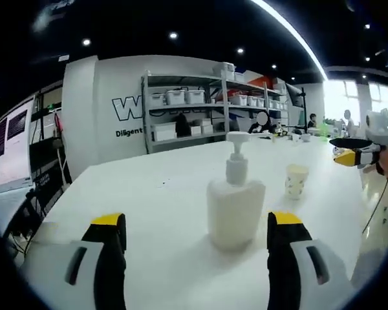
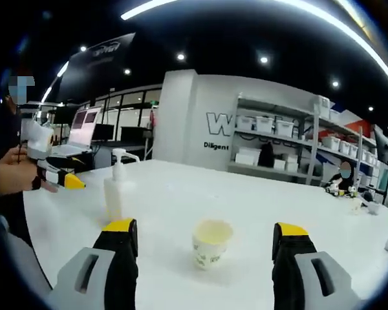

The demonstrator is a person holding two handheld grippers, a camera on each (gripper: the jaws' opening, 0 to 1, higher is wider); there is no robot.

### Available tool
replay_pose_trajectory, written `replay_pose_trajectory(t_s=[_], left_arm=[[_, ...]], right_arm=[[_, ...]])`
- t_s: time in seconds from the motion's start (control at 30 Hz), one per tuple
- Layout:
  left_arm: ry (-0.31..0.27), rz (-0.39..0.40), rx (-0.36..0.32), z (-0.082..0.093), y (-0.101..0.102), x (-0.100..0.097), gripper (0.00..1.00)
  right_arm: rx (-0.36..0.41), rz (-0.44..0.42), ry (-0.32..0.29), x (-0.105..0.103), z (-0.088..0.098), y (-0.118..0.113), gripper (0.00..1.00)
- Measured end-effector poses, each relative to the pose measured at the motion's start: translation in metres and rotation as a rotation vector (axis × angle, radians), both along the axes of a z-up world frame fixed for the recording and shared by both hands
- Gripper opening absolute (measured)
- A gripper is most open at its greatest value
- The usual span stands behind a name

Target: Hold the bottle steady, press the pump all the way down and release, and repeat the specified number of times to dispense into the cup

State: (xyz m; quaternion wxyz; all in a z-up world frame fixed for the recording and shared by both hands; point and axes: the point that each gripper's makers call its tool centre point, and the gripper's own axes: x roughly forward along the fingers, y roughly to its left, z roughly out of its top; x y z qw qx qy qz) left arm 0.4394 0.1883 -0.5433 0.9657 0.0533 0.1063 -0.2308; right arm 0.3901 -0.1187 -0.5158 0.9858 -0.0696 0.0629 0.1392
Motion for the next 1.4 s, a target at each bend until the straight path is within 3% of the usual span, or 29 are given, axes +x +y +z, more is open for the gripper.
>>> replay_pose_trajectory(t_s=[0.03,0.07,0.13,0.17,0.2,0.27,0.3,0.33,0.37,0.47,0.5,0.57,0.63,0.7,0.73,0.77,0.87,0.9,0.97,1.07,1.1,1.13,1.17,1.2,1.23,1.27,1.3,1.33,1.4], left_arm=[[0.008,-0.034,-0.014,-0.002,-0.006,0.000,0.86],[0.014,0.001,-0.013,-0.004,0.000,0.004,0.87],[0.019,-0.074,-0.030,-0.006,-0.013,0.002,0.86],[0.012,-0.049,-0.007,-0.007,-0.008,0.005,0.87],[0.009,-0.139,-0.019,-0.005,-0.020,0.002,0.87],[0.015,-0.139,-0.032,-0.005,-0.018,0.003,0.85],[0.004,-0.172,-0.014,-0.005,-0.020,0.003,0.85],[0.025,-0.236,-0.052,-0.005,-0.029,-0.002,0.83],[0.013,-0.205,-0.021,-0.007,-0.022,0.003,0.82],[-0.012,-0.273,-0.007,-0.004,-0.025,0.003,0.82],[-0.008,-0.330,-0.039,-0.001,-0.032,0.000,0.80],[-0.026,-0.320,0.005,-0.002,-0.028,0.005,0.80],[-0.002,-0.393,-0.008,-0.005,-0.036,0.002,0.80],[-0.020,-0.392,-0.010,-0.004,-0.034,0.009,0.81],[0.000,-0.460,-0.029,-0.006,-0.040,0.004,0.80],[0.002,-0.436,-0.049,-0.005,-0.037,0.010,0.79],[0.022,-0.510,-0.064,-0.009,-0.041,0.009,0.79],[-0.023,-0.497,-0.039,-0.008,-0.036,0.018,0.79],[0.029,-0.587,-0.088,-0.011,-0.045,0.009,0.77],[0.050,-0.670,-0.084,-0.021,-0.047,0.013,0.71],[0.022,-0.678,-0.061,-0.022,-0.047,0.017,0.72],[0.067,-0.770,-0.100,-0.024,-0.055,0.006,0.74],[0.084,-0.737,-0.148,-0.021,-0.053,0.014,0.73],[0.061,-0.754,-0.142,-0.020,-0.053,0.019,0.74],[0.087,-0.814,-0.165,-0.020,-0.057,0.012,0.74],[0.080,-0.787,-0.149,-0.021,-0.056,0.021,0.73],[0.073,-0.810,-0.150,-0.021,-0.057,0.021,0.72],[0.116,-0.891,-0.169,-0.022,-0.061,0.011,0.69],[0.084,-0.864,-0.175,-0.020,-0.062,0.022,0.69]], right_arm=[[-0.001,0.000,0.001,0.000,0.000,0.000,0.83],[-0.006,-0.001,0.007,0.001,-0.001,-0.001,0.84],[-0.012,0.005,0.014,0.002,-0.001,-0.001,0.83],[-0.014,0.005,0.007,0.002,0.002,-0.001,0.84],[-0.025,0.015,0.019,0.003,0.002,0.000,0.84],[-0.029,0.020,0.016,0.003,0.003,-0.001,0.83],[-0.033,0.031,0.016,0.002,0.005,0.000,0.83],[-0.032,0.034,0.020,0.002,0.005,0.000,0.82],[-0.038,0.043,0.030,0.002,0.005,0.001,0.81],[-0.058,0.055,0.028,0.002,0.009,0.001,0.82],[-0.050,0.061,0.033,0.002,0.009,0.002,0.81],[-0.079,0.067,0.030,0.002,0.011,0.003,0.82],[-0.074,0.078,0.042,0.002,0.011,0.005,0.81],[-0.079,0.098,0.047,0.003,0.012,0.007,0.81],[-0.081,0.095,0.047,0.003,0.013,0.006,0.81],[-0.086,0.103,0.042,0.003,0.015,0.007,0.81],[-0.090,0.116,0.055,0.005,0.017,0.009,0.81],[-0.091,0.115,0.049,0.007,0.019,0.010,0.82],[-0.081,0.129,0.073,0.007,0.017,0.012,0.81],[-0.093,0.135,0.075,0.011,0.018,0.013,0.80],[-0.092,0.138,0.079,0.012,0.018,0.013,0.79],[-0.090,0.143,0.084,0.012,0.017,0.014,0.79],[-0.090,0.145,0.085,0.013,0.017,0.014,0.80],[-0.088,0.151,0.097,0.014,0.015,0.015,0.79],[-0.084,0.152,0.101,0.015,0.014,0.014,0.79],[-0.086,0.153,0.100,0.016,0.014,0.014,0.80],[-0.093,0.154,0.109,0.017,0.013,0.013,0.79],[-0.093,0.155,0.110,0.017,0.013,0.013,0.78],[-0.093,0.160,0.113,0.019,0.013,0.013,0.79]])
